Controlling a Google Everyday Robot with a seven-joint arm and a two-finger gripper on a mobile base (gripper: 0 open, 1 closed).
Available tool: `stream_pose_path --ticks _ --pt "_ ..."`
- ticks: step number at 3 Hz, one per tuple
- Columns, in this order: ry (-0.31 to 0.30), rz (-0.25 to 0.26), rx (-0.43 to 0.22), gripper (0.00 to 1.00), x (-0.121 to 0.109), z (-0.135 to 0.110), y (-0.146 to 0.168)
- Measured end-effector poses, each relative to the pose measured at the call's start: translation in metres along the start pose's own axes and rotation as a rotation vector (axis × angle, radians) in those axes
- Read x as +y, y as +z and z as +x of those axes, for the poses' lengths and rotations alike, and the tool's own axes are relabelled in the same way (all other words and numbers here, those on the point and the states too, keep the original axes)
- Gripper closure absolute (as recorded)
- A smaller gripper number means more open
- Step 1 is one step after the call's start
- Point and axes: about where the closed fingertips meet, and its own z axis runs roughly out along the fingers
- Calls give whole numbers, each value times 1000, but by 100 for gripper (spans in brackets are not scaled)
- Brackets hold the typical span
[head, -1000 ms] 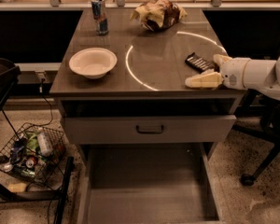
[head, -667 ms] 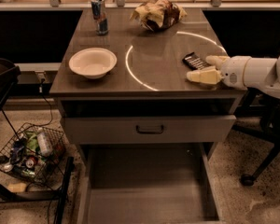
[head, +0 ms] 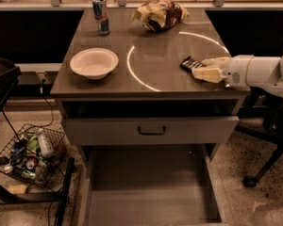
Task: Place rxbar chocolate into paper bowl
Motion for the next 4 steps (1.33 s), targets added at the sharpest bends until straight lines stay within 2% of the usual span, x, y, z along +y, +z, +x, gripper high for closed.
stream_pose_path --ticks 2,3,4 --pt "2 3 18 100 1 -2 2" --pt "-26 17 38 100 12 -30 -11" --pt "-101 15 39 100 42 -80 -26"
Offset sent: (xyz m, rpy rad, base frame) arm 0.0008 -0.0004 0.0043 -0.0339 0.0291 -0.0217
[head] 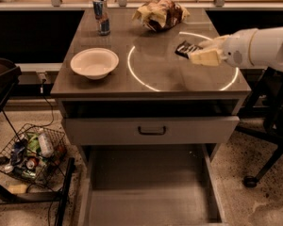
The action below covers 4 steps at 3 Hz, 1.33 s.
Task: Place rxbar chocolate into paper bowl
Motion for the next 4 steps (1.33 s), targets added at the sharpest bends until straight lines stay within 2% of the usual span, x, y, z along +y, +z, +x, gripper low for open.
stream_pose_path --ticks 1,2,3,4 --pt "-74 -29 23 100 20 -44 3" --pt "-152 -61 94 100 34 -76 24" --pt "-242 -110 171 100 56 -104 57" --pt "-322 -210 228 100 96 -119 93"
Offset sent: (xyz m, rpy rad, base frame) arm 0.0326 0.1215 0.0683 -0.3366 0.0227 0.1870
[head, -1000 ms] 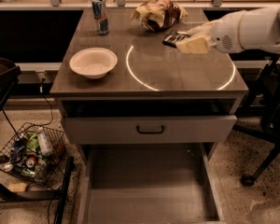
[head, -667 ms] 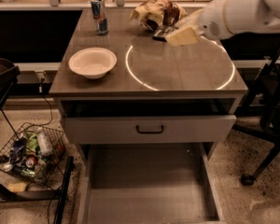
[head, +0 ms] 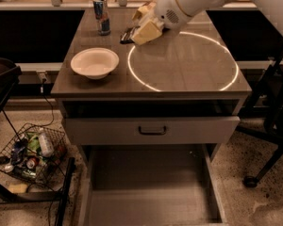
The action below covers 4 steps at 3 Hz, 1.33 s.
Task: Place rxbar chocolate into paper bowl
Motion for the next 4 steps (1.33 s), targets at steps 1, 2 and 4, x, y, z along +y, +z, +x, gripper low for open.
stream_pose_path --ticks 1,2,4 --pt "-64 -165 11 100 35 -29 43" --pt "-80 -288 -24 100 59 -51 61" --pt "-69 -279 -36 100 55 -50 69"
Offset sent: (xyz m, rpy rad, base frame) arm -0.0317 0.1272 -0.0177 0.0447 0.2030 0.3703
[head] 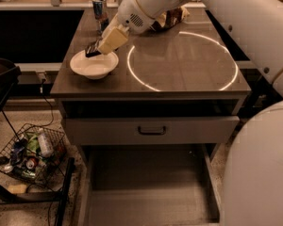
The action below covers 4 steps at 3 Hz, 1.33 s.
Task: Place rxbar chocolate into paper bowl
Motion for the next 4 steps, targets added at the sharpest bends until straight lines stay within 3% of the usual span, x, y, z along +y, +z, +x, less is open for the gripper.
stream_pose_path --ticks 2,3,4 --pt "-3 -54 -62 100 -32 -1 31" --pt "-1 -104 -78 100 -39 0 48" --pt "-1 -107 -81 100 -40 0 49"
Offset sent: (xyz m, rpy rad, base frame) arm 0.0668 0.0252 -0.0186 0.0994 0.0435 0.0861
